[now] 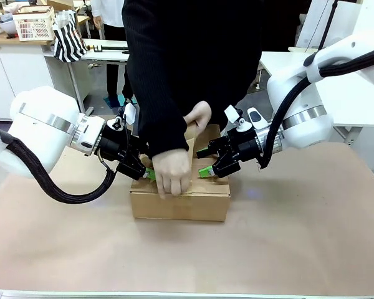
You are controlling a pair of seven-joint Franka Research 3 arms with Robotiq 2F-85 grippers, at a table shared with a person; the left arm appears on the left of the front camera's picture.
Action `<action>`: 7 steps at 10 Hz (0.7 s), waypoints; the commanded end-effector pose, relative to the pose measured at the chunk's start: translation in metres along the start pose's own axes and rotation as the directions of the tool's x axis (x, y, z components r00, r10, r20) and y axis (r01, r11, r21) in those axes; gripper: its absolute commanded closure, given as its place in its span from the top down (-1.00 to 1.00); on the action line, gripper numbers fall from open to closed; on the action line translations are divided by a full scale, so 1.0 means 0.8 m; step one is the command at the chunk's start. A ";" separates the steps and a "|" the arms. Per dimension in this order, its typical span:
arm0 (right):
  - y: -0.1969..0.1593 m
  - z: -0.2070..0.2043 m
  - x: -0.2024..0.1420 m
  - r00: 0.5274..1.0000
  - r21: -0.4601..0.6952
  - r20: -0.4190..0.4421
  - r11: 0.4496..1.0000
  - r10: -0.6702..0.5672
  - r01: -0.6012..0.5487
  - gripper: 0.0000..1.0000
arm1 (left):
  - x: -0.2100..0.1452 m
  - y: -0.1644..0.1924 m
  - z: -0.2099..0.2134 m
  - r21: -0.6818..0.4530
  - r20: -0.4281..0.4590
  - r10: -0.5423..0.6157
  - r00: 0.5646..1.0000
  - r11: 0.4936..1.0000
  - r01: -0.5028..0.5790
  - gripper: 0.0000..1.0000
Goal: Pack the gift set into the box.
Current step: Press and hold the closed box until the human finishes sealing it.
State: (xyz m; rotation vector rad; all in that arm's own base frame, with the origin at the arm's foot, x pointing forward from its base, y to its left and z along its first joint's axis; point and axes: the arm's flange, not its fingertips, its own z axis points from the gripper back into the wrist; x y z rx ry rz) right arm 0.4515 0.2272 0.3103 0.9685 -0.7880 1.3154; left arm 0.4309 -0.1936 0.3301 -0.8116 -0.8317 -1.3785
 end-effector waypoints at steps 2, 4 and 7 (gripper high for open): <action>0.000 -0.001 -0.003 1.000 -0.003 -0.003 1.000 -0.004 0.004 1.00 | -0.002 -0.001 0.000 -0.005 -0.005 -0.001 1.000 1.000 0.001 1.00; 0.000 -0.001 -0.003 1.000 -0.003 -0.003 1.000 -0.004 0.004 1.00 | -0.002 -0.001 0.000 -0.005 -0.005 -0.001 1.000 1.000 0.001 1.00; 0.000 -0.001 -0.003 1.000 -0.003 -0.003 1.000 -0.004 0.004 1.00 | -0.002 -0.001 0.000 -0.005 -0.005 -0.001 1.000 1.000 0.001 1.00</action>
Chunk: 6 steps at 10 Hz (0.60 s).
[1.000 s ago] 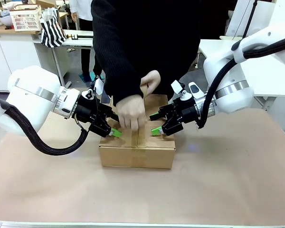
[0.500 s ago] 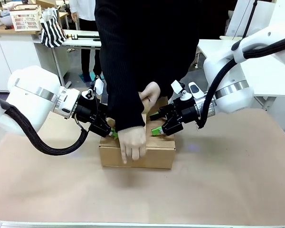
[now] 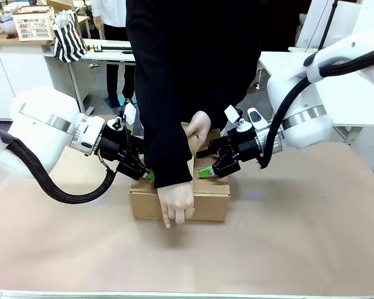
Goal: Pack the gift set into the box.
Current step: Press and hold the closed box until the human finishes sealing it.
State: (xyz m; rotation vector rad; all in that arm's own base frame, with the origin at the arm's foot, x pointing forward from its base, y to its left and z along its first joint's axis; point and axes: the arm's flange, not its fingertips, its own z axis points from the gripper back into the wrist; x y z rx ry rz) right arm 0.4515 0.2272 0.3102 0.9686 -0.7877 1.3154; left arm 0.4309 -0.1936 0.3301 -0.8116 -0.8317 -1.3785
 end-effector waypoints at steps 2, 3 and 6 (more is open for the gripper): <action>0.000 -0.001 -0.003 1.000 -0.003 -0.003 1.000 -0.003 0.003 1.00 | -0.002 -0.001 0.000 -0.005 -0.005 -0.001 1.000 1.000 0.001 1.00; 0.000 -0.001 -0.003 1.000 -0.003 -0.003 1.000 -0.003 0.003 1.00 | -0.002 -0.001 0.000 -0.005 -0.005 -0.001 1.000 1.000 0.001 1.00; 0.000 -0.001 -0.003 1.000 -0.003 -0.003 1.000 -0.003 0.003 1.00 | -0.002 -0.001 0.000 -0.005 -0.005 -0.001 1.000 1.000 0.001 1.00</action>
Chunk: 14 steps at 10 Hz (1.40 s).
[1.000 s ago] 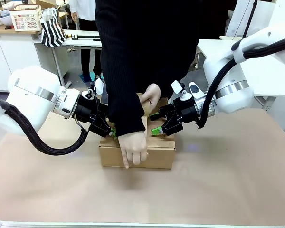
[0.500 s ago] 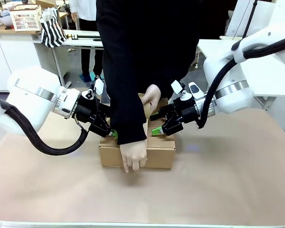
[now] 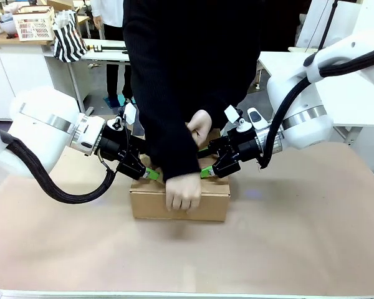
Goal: Pack the gift set into the box.
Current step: Press and hold the closed box until the human finishes sealing it.
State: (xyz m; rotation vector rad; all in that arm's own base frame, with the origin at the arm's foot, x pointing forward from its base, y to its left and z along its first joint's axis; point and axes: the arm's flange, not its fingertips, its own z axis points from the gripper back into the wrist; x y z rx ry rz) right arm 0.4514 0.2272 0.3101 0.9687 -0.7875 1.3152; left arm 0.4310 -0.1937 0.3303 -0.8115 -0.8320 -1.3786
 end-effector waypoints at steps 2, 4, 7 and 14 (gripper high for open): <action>0.000 -0.001 -0.003 1.000 -0.003 -0.003 1.000 -0.003 0.003 1.00 | -0.002 -0.001 0.000 -0.005 -0.005 -0.001 1.000 1.000 0.001 1.00; 0.000 -0.001 -0.003 1.000 -0.003 -0.003 1.000 -0.003 0.003 1.00 | -0.002 -0.001 0.000 -0.005 -0.005 -0.001 1.000 1.000 0.001 1.00; 0.000 -0.001 -0.003 1.000 -0.003 -0.003 1.000 -0.003 0.003 1.00 | -0.002 -0.001 0.000 -0.005 -0.005 -0.001 1.000 1.000 0.001 1.00; 0.000 -0.001 -0.003 1.000 -0.003 -0.003 1.000 -0.003 0.003 1.00 | -0.002 -0.001 0.000 -0.005 -0.005 -0.001 1.000 1.000 0.001 1.00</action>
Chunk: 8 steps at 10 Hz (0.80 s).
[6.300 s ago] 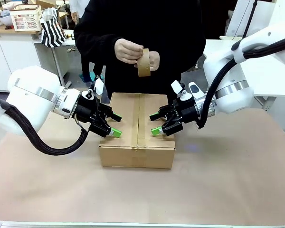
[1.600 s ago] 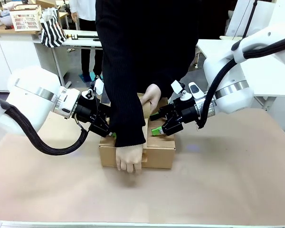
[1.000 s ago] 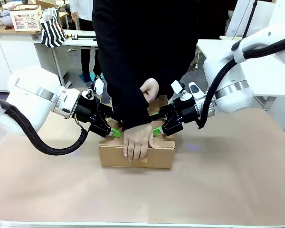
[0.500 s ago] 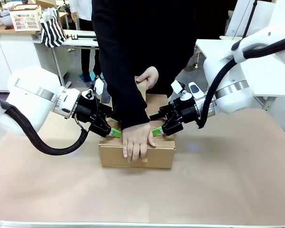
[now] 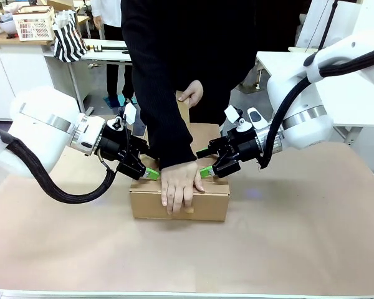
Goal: Pack the gift set into the box.
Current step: Press and hold the closed box until the human finishes sealing it.
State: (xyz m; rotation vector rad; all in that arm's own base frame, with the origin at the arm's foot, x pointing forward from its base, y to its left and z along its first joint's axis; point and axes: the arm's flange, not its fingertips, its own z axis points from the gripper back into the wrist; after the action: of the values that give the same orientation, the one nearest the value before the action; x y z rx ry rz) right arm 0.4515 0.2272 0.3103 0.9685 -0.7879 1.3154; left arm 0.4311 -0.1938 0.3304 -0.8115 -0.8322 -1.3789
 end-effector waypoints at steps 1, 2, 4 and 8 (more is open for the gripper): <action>0.000 -0.001 -0.003 1.000 -0.003 -0.003 1.000 -0.004 0.004 1.00 | -0.003 -0.001 0.000 -0.005 -0.005 -0.001 1.000 1.000 0.001 1.00; 0.000 -0.001 -0.003 1.000 -0.003 -0.003 1.000 -0.004 0.004 1.00 | -0.003 -0.001 0.000 -0.005 -0.005 -0.001 1.000 1.000 0.001 1.00; 0.000 -0.001 -0.003 1.000 -0.003 -0.003 1.000 -0.004 0.004 1.00 | -0.003 -0.001 0.000 -0.005 -0.005 -0.001 1.000 1.000 0.001 1.00; 0.000 -0.001 -0.003 1.000 -0.003 -0.003 1.000 -0.004 0.004 1.00 | -0.003 -0.001 0.000 -0.005 -0.005 -0.001 1.000 1.000 0.001 1.00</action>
State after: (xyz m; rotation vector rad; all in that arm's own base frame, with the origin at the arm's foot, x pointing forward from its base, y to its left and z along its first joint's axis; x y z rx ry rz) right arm 0.4515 0.2272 0.3102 0.9686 -0.7878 1.3154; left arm 0.4311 -0.1938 0.3304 -0.8115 -0.8322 -1.3789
